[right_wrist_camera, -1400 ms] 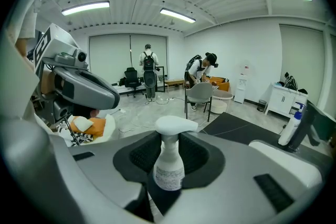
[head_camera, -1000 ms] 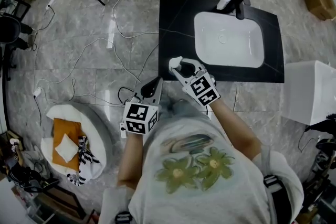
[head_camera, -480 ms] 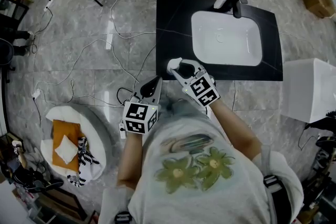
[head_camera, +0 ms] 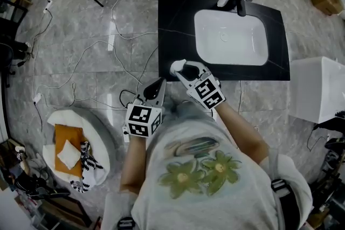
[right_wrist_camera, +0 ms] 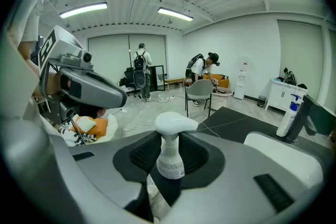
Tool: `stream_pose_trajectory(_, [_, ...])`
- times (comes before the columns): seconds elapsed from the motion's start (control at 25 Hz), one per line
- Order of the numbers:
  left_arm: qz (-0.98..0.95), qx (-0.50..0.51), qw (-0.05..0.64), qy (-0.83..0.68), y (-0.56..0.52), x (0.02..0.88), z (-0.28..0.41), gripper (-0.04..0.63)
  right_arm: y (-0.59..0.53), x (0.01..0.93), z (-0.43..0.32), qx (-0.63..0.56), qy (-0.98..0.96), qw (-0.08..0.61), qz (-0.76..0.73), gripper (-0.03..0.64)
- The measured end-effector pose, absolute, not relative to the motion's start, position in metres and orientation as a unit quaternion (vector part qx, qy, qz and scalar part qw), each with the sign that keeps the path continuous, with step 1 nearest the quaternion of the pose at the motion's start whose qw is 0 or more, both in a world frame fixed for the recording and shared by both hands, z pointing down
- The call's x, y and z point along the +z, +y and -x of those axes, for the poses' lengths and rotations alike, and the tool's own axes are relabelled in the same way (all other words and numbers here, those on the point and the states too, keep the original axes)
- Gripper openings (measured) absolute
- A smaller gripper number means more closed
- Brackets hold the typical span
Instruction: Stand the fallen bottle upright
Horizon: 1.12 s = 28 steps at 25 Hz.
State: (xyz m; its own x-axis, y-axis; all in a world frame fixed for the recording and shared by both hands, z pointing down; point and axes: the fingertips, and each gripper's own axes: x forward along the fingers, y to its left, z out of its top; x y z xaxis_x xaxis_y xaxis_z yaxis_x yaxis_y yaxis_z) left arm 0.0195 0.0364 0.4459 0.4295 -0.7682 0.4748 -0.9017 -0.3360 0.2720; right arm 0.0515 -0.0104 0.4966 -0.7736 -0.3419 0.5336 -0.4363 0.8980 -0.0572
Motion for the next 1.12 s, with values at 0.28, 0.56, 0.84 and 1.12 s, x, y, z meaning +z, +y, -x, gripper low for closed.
stream_pose_trajectory(0.28, [-0.808,0.133,0.254,-0.515,0.039,0.445,-0.023,0.018,-0.008,0.497,-0.054,0.094,-0.936,0.265,-0.211,0.12])
stream_pose_trajectory(0.56, [-0.81,0.129,0.257,-0.512,0.039,0.444,-0.025,0.018,-0.006,0.506,-0.06,0.108,-0.928,0.286,-0.212,0.12])
stream_pose_trajectory(0.84, [-0.814,0.125,0.258,-0.505,0.038,0.443,-0.028,0.018,0.003,0.511,-0.069,0.124,-0.922,0.289,-0.225,0.12])
stream_pose_trajectory(1.12, [-0.824,0.13,0.252,-0.491,0.036,0.438,-0.037,0.018,0.016,0.504,-0.082,0.142,-0.921,0.279,-0.23,0.099])
